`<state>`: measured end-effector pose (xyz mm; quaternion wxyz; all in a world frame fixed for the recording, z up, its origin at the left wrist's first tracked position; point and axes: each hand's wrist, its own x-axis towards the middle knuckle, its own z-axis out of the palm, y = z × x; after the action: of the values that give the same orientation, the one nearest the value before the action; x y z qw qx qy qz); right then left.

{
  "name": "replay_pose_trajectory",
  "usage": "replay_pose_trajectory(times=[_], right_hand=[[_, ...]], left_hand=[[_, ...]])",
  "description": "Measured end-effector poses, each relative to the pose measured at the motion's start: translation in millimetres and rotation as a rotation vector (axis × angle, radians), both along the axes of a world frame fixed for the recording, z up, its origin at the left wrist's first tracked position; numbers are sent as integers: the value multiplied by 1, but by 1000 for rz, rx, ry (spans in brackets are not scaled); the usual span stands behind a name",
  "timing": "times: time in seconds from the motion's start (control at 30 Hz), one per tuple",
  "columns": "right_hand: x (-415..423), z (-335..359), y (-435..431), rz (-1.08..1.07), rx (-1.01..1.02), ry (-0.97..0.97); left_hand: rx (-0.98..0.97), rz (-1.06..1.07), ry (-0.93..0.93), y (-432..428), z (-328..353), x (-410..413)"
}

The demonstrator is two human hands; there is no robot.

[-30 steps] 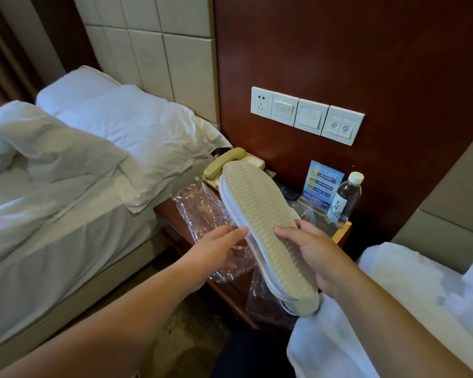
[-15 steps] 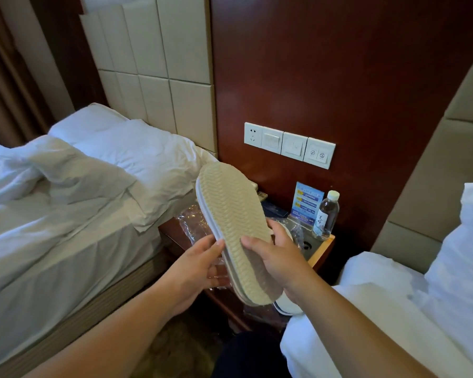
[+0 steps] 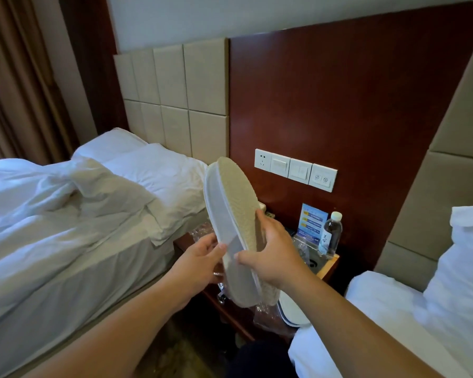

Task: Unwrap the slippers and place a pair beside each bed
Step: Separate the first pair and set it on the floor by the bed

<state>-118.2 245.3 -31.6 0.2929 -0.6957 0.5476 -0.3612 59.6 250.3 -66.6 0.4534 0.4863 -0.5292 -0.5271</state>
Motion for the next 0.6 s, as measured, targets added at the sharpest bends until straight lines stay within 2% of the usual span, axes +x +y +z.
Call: replay_pose_trajectory(times=[0.1, 0.2, 0.37, 0.6], right_hand=[[-1, 9, 5, 10, 37, -291], [-5, 20, 4, -78, -6, -413], [-17, 32, -1, -111, 197, -685], [-19, 37, 5, -75, 280, -774]], left_hand=[[2, 27, 3, 1, 2, 12], [17, 90, 36, -1, 3, 26], [51, 132, 148, 0, 9, 47], [46, 164, 173, 8, 19, 56]])
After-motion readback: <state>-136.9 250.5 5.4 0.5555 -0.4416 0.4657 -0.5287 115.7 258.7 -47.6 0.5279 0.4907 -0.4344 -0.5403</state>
